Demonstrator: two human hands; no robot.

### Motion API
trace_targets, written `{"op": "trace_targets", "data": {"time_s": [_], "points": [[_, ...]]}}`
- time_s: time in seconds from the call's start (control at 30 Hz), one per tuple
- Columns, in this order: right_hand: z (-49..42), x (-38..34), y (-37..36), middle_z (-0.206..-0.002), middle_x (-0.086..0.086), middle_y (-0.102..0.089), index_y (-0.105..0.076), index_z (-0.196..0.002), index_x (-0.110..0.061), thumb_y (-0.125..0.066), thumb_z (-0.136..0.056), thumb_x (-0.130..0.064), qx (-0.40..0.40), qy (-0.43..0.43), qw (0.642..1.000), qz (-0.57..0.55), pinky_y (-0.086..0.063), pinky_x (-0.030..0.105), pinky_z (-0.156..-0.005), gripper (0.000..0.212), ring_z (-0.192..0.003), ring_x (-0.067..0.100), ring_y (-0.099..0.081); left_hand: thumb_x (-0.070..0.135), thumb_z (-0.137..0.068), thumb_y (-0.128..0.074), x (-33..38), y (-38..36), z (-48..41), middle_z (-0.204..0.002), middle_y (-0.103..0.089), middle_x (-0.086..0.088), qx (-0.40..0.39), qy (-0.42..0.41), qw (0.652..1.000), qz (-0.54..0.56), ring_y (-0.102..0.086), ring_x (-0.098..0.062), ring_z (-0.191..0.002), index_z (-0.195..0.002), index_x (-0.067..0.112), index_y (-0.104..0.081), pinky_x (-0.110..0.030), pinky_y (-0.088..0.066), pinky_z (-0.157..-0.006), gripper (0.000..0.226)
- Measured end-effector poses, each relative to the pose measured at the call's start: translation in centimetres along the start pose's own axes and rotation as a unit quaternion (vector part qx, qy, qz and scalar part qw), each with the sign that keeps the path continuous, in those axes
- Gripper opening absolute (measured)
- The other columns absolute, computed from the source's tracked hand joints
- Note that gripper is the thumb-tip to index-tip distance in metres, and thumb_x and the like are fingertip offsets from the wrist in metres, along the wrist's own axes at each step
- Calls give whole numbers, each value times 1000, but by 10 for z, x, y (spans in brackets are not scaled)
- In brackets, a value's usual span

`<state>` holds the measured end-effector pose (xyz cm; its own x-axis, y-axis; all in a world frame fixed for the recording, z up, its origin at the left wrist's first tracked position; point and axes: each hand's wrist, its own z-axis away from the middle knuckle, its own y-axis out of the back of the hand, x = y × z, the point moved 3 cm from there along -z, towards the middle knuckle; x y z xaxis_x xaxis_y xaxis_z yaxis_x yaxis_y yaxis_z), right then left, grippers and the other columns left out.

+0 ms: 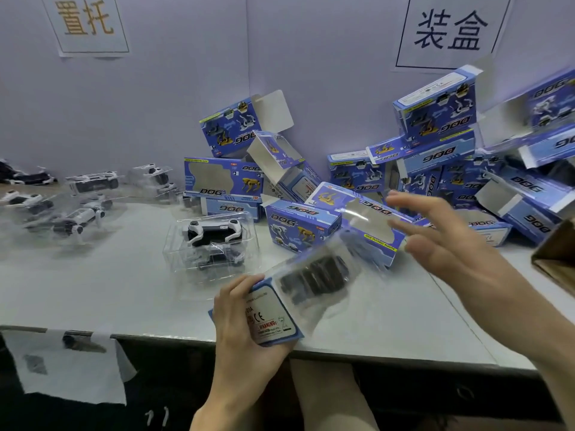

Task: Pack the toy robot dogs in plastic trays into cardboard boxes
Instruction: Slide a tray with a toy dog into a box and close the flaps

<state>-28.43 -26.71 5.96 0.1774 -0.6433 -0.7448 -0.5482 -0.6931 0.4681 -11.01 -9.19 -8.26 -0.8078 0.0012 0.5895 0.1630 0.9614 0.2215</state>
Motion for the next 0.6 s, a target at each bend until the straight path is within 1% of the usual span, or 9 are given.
{"op": "trace_targets", "data": {"time_s": [0.07, 0.13, 0.17, 0.23, 0.3, 0.4, 0.47, 0.53, 0.6], "points": [[-2, 3, 10, -128, -27, -61, -54, -123, -52, -60, -85, -56, 77, 15, 997, -25, -49, 25, -94, 39, -126, -3, -54, 46, -55, -87, -4, 2, -2, -124, -50, 13, 30, 97, 992, 70, -54, -16, -115, -126, 39, -46, -30, -49, -89, 82], [-1, 8, 17, -121, -22, -66, -59, -122, -41, -65, -86, -45, 130, 23, 991, -37, -49, 26, -94, 37, -118, 4, -62, 52, -51, -89, -10, 2, -6, -120, -58, 6, 46, 196, 965, 171, -62, -15, -108, -124, 31, -48, -21, -55, -76, 86], [0, 11, 19, -119, -20, -67, -60, -121, -35, -67, -85, -44, 143, 23, 988, -44, -49, 29, -93, 38, -113, 8, -65, 53, -51, -89, -12, 2, -10, -117, -61, 2, 51, 221, 952, 204, -66, -15, -103, -122, 25, -48, -19, -55, -71, 87], [3, 15, 20, -115, -15, -69, -63, -116, -30, -65, -78, -51, 154, 19, 987, -51, -51, 35, -90, 44, -106, 15, -68, 49, -55, -88, -12, 3, -21, -113, -63, -3, 61, 231, 947, 215, -68, -13, -97, -118, 19, -46, -14, -54, -66, 82], [5, 18, 18, -110, -10, -70, -65, -112, -33, -63, -73, -55, 157, 13, 986, -53, -53, 39, -85, 44, -101, 21, -69, 53, -55, -84, -6, 3, -36, -113, -62, -4, 64, 220, 951, 209, -68, -14, -99, -117, 17, -46, -17, -55, -67, 81], [5, 21, 15, -101, -3, -70, -66, -106, -34, -66, -78, -42, 155, 7, 986, -65, -54, 41, -79, 29, -95, 26, -69, 59, -56, -87, 4, 0, -56, -115, -62, -4, 60, 195, 954, 218, -68, -21, -103, -120, 17, -44, -29, -60, -71, 87], [5, 22, 14, -98, 7, -65, -66, -105, -32, -75, -79, -33, 155, 6, 985, -70, -53, 44, -78, 27, -93, 29, -68, 60, -57, -87, 5, -9, -66, -114, -62, -2, 52, 179, 954, 234, -68, -20, -104, -119, 22, -45, -31, -61, -71, 84], [5, 22, 12, -96, 12, -62, -66, -105, -28, -67, -79, -32, 156, 7, 985, -78, -52, 44, -79, 26, -92, 33, -67, 52, -60, -88, -3, -23, -69, -111, -65, 2, 28, 186, 946, 264, -70, -16, -101, -120, 23, -48, -26, -59, -69, 78], [5, 22, 11, -93, 12, -62, -66, -106, -25, -59, -78, -32, 157, 3, 984, -79, -52, 44, -80, 30, -90, 34, -67, 40, -67, -90, -19, -41, -62, -105, -68, 4, -36, 199, 943, 265, -71, -12, -95, -117, 22, -50, -24, -58, -68, 66]]}}
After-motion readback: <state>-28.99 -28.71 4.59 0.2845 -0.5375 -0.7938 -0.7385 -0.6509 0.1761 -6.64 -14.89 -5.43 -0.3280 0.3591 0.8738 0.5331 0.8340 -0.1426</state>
